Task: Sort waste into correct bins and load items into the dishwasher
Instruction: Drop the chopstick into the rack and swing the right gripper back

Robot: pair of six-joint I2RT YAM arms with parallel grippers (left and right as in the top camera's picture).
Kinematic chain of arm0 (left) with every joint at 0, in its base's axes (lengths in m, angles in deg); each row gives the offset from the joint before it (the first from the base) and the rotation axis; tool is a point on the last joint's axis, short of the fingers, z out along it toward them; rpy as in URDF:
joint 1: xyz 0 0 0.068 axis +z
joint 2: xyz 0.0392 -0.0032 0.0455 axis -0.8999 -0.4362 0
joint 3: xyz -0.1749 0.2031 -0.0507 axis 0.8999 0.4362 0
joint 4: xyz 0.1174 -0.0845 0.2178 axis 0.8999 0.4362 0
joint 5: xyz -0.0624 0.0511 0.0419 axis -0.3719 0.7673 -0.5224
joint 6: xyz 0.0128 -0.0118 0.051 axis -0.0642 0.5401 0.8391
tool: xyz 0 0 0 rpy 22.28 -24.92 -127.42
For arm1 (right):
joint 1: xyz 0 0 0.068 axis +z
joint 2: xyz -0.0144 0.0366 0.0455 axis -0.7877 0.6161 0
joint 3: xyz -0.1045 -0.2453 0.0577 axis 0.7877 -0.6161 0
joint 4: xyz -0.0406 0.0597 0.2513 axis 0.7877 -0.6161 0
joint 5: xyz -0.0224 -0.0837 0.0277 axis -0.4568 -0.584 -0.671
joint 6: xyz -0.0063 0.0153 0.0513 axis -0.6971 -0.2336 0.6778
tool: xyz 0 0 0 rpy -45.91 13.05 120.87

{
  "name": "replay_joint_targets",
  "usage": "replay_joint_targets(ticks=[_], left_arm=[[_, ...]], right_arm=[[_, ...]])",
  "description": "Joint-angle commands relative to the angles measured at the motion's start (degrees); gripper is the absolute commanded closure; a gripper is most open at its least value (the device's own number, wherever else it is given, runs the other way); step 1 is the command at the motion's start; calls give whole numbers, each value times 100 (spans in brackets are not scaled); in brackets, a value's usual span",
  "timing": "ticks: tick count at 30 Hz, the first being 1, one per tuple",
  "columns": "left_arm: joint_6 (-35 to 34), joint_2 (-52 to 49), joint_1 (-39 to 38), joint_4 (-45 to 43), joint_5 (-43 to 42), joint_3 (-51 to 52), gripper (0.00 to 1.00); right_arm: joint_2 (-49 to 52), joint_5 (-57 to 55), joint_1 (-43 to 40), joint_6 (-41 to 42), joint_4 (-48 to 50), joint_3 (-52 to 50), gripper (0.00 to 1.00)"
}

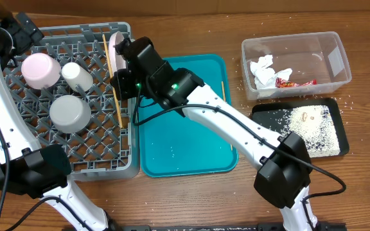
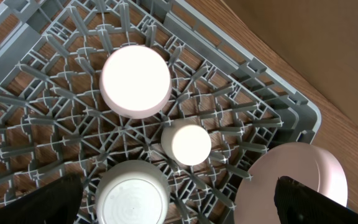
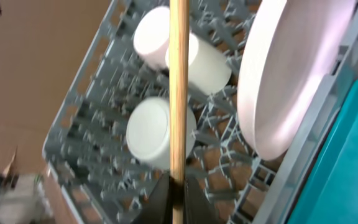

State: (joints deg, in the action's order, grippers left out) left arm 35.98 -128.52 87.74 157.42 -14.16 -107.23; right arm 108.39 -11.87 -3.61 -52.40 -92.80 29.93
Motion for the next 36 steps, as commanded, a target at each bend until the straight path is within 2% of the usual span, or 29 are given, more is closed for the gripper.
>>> replay_joint_targets(ticks=[1, 9, 16, 18, 23, 28, 30, 31, 36], left_arm=[[-50, -2, -52, 4, -15, 11, 0], [-50, -2, -52, 2, -15, 11, 0], [-50, -2, -52, 2, -15, 11, 0], [-52, -2, -52, 2, -15, 11, 0], [-52, -2, -52, 2, -15, 11, 0], [-50, -2, -52, 2, -15, 11, 0], [-52, -2, -52, 2, -15, 11, 0], [-50, -2, -52, 2, -15, 11, 0], [-50, -2, -52, 2, -17, 11, 0]], right_arm=[[195, -417, 131, 564, 118, 208, 96], [431, -146, 197, 507, 162, 208, 92], [540, -127, 286, 254, 138, 208, 53], [533, -127, 286, 221, 140, 214, 47], [280, -365, 197, 160, 26, 249, 42], [-426, -1703, -188, 164, -909, 498, 18], [-686, -2197, -413, 168, -1307, 518, 11], [-892, -2518, -680, 212, -1722, 518, 3], [-1134, -2649, -1624, 269, -3060, 518, 0]])
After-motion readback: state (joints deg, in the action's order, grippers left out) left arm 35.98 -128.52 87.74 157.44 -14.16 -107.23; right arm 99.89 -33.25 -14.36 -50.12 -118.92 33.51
